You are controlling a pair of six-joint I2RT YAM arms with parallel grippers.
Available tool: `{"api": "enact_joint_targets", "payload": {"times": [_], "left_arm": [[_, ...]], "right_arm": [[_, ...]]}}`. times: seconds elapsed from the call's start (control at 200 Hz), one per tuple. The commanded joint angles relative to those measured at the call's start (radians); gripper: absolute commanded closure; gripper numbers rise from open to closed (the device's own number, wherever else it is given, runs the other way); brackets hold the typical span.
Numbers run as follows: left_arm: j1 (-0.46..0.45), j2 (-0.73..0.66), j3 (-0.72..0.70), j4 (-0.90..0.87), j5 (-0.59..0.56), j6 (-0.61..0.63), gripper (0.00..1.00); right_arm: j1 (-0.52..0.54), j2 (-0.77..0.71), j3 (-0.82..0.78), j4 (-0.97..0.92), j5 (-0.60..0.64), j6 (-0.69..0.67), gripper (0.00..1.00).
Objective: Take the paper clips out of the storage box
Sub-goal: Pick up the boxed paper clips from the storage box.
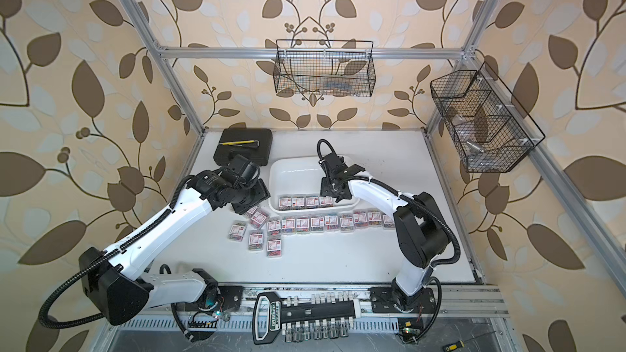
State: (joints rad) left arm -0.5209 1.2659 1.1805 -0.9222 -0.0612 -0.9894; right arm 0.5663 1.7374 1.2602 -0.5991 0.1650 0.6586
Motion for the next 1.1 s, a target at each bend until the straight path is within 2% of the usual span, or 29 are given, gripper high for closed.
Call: {"api": "enact_joint_targets", "payload": {"times": [0.0,0.1,0.255,0.59,0.97,1.095], "left_arm": [[-0.007,-0.007,-0.011,-0.004,-0.052,-0.028,0.31],[-0.010,0.044,0.028,0.007,-0.024,-0.016,0.33],[-0.017,0.103,0.089,0.009,-0.042,0.003,0.33],[-0.016,0.224,0.199,-0.004,-0.025,0.040,0.34],[-0.016,0.186,0.131,0.013,-0.005,0.034,0.35],[-0.016,0.181,0.116,0.016,0.003,0.032,0.35]], "right_arm": [[-0.005,0.028,0.011,0.013,0.015,-0.010,0.31],[-0.015,0.055,0.031,-0.003,-0.007,-0.016,0.33],[-0.012,0.083,0.046,0.036,-0.044,-0.046,0.32],[0.016,0.189,0.131,0.020,-0.032,-0.056,0.33],[0.036,0.203,0.093,0.003,0.017,-0.032,0.33],[0.031,0.233,0.100,0.002,0.030,-0.015,0.40]]}}
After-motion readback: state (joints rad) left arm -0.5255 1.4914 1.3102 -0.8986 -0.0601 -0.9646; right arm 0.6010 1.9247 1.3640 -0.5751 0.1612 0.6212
